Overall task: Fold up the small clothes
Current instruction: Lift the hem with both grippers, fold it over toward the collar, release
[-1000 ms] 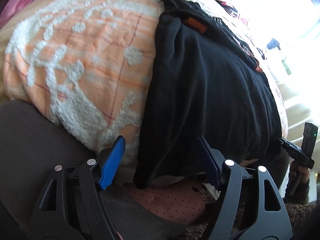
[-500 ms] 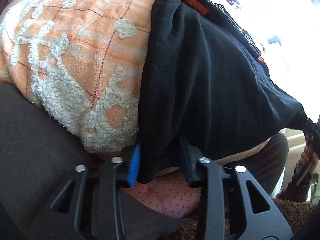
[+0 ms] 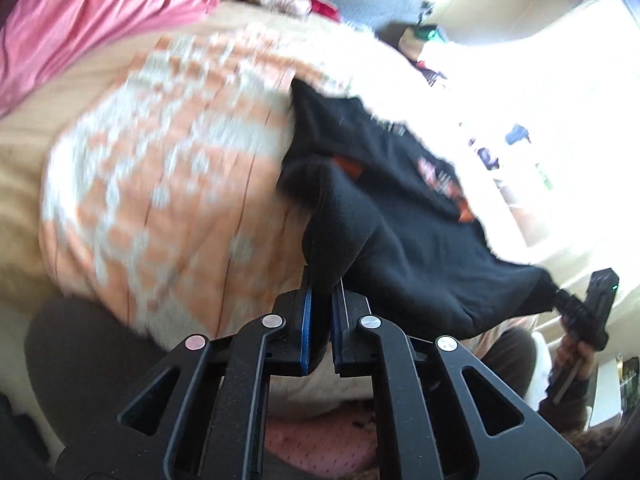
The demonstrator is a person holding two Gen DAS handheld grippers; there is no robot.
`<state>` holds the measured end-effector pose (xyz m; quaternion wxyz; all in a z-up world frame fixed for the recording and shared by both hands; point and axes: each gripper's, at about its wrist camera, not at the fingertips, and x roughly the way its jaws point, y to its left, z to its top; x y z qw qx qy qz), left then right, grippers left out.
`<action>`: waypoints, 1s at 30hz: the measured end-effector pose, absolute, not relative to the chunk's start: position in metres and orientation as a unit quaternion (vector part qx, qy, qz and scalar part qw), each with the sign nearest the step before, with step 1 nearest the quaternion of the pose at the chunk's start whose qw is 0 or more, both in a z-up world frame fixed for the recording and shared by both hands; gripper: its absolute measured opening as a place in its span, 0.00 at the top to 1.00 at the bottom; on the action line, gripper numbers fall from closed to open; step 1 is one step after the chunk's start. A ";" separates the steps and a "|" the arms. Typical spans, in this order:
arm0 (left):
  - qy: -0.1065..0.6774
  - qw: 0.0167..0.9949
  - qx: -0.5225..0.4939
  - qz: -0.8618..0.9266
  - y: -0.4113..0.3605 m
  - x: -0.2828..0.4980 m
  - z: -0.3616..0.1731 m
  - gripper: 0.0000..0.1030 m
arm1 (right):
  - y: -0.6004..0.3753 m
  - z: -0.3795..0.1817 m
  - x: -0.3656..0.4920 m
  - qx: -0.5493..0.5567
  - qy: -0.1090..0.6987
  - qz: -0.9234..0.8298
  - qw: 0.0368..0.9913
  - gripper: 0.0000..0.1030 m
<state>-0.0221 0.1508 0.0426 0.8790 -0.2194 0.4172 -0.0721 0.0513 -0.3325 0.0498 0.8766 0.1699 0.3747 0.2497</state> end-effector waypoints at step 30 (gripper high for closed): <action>0.343 0.898 -0.274 -0.036 0.171 0.108 0.085 0.98 | -0.313 0.086 0.181 0.188 0.325 0.205 0.904 0.92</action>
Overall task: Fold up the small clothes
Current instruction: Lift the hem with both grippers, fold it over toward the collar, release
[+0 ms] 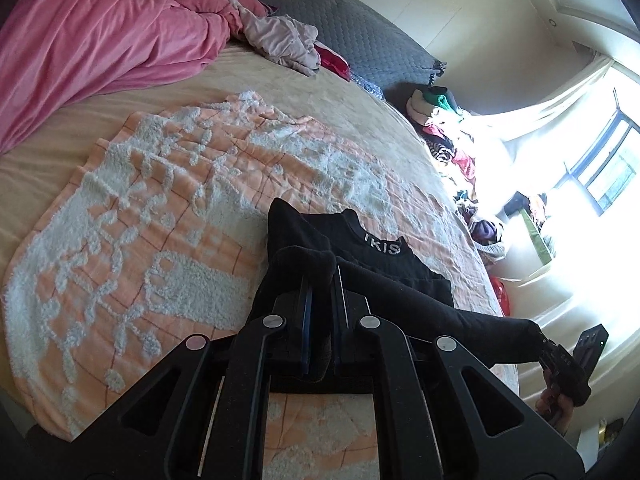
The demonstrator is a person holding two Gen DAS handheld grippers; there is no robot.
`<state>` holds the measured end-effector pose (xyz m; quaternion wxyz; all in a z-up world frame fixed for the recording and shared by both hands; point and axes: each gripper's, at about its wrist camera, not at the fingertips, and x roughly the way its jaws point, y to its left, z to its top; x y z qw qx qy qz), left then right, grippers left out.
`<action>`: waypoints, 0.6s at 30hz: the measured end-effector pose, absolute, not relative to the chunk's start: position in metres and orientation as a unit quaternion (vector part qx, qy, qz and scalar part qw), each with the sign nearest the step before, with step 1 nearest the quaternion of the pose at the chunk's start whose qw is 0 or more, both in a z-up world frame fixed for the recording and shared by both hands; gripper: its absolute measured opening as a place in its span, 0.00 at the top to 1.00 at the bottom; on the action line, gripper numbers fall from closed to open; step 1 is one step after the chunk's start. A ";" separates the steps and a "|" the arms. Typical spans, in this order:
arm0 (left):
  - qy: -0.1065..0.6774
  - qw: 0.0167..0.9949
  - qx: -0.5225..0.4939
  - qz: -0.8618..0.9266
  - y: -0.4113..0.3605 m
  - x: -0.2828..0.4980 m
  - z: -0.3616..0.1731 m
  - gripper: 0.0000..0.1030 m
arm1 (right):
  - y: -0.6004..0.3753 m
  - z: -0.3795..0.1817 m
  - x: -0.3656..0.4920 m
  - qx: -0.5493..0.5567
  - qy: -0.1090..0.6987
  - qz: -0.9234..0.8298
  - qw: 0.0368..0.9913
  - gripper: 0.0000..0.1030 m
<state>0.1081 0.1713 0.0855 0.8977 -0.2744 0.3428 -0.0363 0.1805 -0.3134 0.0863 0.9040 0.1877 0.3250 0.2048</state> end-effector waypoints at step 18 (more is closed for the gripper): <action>0.360 0.899 -0.247 -0.002 0.170 0.160 0.064 0.98 | -0.298 0.055 0.246 0.157 0.357 0.176 0.904 0.92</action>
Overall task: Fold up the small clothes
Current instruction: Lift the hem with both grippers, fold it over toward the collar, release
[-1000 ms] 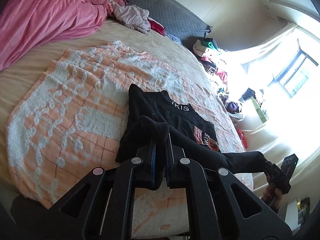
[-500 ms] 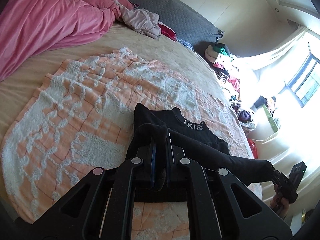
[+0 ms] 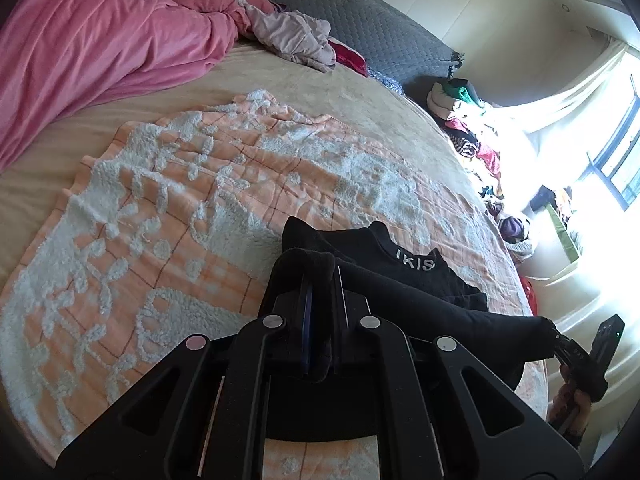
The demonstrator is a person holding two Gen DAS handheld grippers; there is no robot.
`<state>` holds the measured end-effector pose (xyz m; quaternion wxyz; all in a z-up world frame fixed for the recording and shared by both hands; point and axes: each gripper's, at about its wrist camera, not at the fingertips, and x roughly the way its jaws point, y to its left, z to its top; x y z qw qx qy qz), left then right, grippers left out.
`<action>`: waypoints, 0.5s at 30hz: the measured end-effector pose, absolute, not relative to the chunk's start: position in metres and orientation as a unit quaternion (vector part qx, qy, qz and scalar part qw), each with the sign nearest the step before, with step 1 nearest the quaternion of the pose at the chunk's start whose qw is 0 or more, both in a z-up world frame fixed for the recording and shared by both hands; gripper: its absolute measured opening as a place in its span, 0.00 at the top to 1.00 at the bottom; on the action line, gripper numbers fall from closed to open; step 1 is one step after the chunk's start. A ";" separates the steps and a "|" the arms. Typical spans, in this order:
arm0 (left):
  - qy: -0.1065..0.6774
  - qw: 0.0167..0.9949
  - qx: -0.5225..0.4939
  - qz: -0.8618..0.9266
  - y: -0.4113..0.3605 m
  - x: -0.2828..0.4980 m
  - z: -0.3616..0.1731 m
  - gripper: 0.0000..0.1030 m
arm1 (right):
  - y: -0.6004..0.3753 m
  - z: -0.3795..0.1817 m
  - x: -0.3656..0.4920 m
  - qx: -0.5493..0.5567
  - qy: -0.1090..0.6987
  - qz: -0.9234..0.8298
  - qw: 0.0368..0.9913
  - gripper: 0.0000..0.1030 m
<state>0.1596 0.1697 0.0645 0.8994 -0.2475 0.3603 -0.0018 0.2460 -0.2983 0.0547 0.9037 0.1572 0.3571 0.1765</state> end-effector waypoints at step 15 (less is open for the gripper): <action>0.349 0.918 -0.186 0.031 0.142 0.153 0.044 0.66 | -0.296 0.021 0.254 0.114 0.354 0.111 0.922 0.44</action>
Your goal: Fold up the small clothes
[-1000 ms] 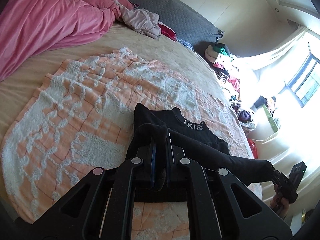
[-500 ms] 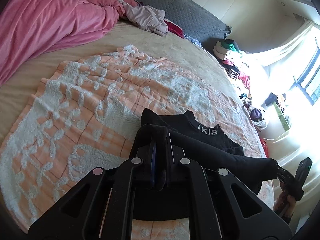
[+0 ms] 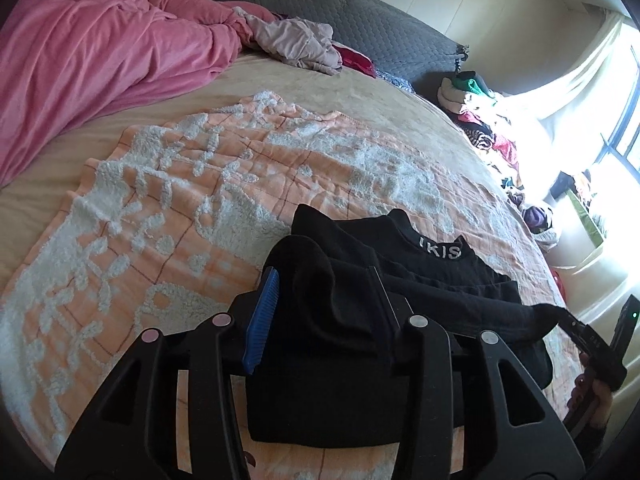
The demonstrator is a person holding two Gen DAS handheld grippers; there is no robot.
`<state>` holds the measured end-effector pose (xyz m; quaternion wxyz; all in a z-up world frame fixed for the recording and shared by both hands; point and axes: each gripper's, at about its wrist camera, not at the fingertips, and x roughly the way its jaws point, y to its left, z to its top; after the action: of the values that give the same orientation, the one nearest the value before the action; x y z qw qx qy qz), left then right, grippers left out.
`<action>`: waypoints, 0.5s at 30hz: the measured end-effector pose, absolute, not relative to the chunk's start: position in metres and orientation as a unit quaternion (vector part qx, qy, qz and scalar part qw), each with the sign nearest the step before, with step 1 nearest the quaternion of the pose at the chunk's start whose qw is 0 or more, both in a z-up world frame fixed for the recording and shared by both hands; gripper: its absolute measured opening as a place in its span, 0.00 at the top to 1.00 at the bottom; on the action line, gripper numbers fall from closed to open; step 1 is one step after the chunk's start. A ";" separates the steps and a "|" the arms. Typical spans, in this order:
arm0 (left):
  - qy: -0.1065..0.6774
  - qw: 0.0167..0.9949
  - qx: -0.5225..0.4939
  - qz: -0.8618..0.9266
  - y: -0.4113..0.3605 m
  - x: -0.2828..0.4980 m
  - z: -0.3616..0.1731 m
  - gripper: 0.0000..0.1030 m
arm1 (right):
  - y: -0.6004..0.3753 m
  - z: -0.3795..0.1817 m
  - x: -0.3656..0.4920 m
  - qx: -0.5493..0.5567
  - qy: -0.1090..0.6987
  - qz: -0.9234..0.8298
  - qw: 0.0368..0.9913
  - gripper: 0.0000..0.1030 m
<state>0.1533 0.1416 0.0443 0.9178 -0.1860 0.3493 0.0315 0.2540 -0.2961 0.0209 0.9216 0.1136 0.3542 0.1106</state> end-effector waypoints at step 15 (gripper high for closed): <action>0.413 0.909 -0.049 -0.007 0.054 0.146 0.006 0.76 | -0.212 0.003 0.211 -0.068 0.394 0.269 0.876 0.76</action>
<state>0.1461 0.0538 0.0061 0.9093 -0.0494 0.4131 -0.0069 0.2114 -0.2123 0.0026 0.8763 -0.0684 0.3935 0.2694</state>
